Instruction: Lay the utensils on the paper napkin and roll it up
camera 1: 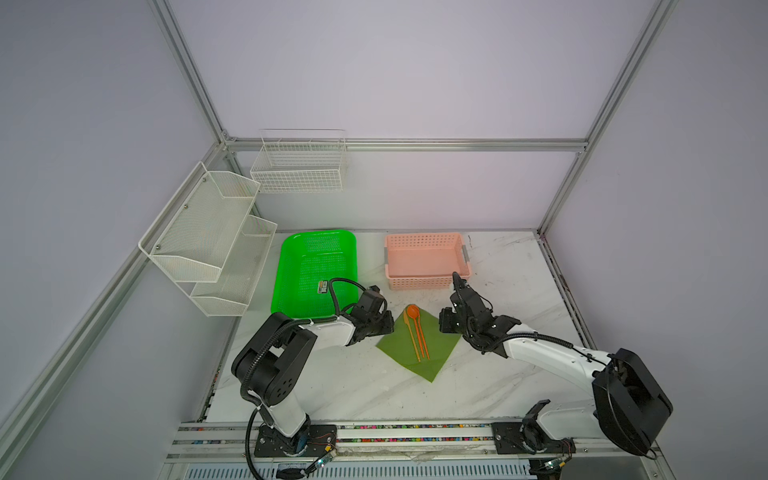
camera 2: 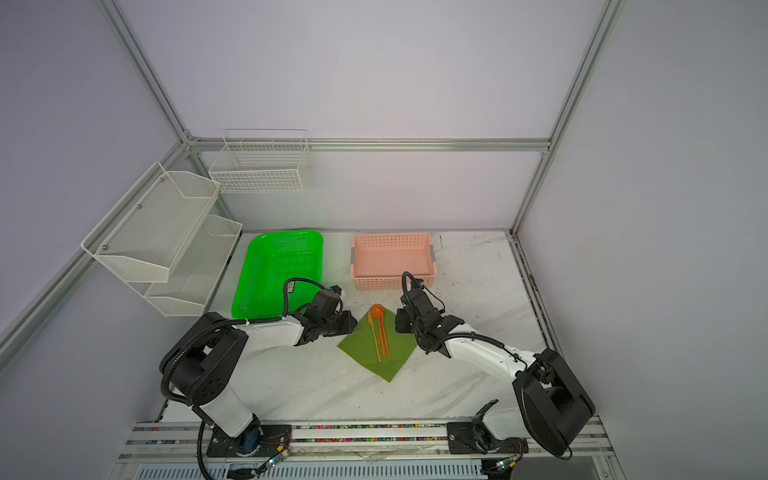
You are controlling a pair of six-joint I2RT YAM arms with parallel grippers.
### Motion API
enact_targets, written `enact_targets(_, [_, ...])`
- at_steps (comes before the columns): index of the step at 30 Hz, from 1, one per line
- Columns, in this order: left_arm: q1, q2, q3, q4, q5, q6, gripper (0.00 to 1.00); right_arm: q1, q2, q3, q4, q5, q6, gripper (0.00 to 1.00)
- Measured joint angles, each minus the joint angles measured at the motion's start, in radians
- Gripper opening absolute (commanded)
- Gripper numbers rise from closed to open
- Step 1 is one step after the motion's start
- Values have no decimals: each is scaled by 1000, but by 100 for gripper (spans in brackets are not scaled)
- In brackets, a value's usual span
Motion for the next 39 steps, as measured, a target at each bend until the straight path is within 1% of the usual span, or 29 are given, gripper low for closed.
enact_targets(3, [19,11,23,-26,7,21,24,0,1,0,3,-21,-37,23])
enact_targets(7, [47,9,54,-80,10,43,24,15,-37,-19,6,-45,-90,41])
enact_targets(10, [53,-22,67,-116,9,55,27,60,-122,-44,-8,-38,-124,48])
enact_targets(12, [35,-72,67,-138,-8,75,30,85,-171,-46,-18,-32,-126,48])
enact_targets(14, [-16,-141,67,-156,-59,113,38,96,-194,-42,-26,-19,-101,49])
enact_targets(15, [-60,-181,67,-160,-85,141,46,95,-195,-39,-36,-6,-86,53])
enact_targets(16, [-108,-218,67,-160,-103,165,52,95,-191,-37,-44,6,-68,54])
enact_targets(18, [-211,-288,67,-162,-136,223,62,85,-182,-35,-69,24,-34,56])
enact_targets(19, [-271,-323,67,-164,-153,264,65,76,-182,-34,-82,31,-16,59])
enact_targets(21, [-364,-370,67,-167,-183,325,68,40,-189,-24,-114,45,11,64])
enact_targets(23, [-448,-400,64,-178,-217,388,68,-34,-202,0,-142,48,25,65])
enact_targets(25, [-528,-410,60,-189,-253,446,68,-160,-209,43,-159,35,27,65])
enact_targets(27, [-588,-405,50,-200,-273,488,68,-290,-203,93,-167,11,23,65])
enact_targets(29, [-627,-385,48,-221,-288,514,68,-389,-188,139,-170,-3,19,65])
enact_targets(30, [-644,-368,48,-227,-303,527,68,-423,-179,159,-171,-11,18,65])
enact_targets(34, [-711,-265,50,-270,-368,566,68,-467,-149,193,-171,-47,13,65])
enact_targets(39, [-766,-143,50,-343,-430,595,65,-477,-134,183,-170,-98,11,65])
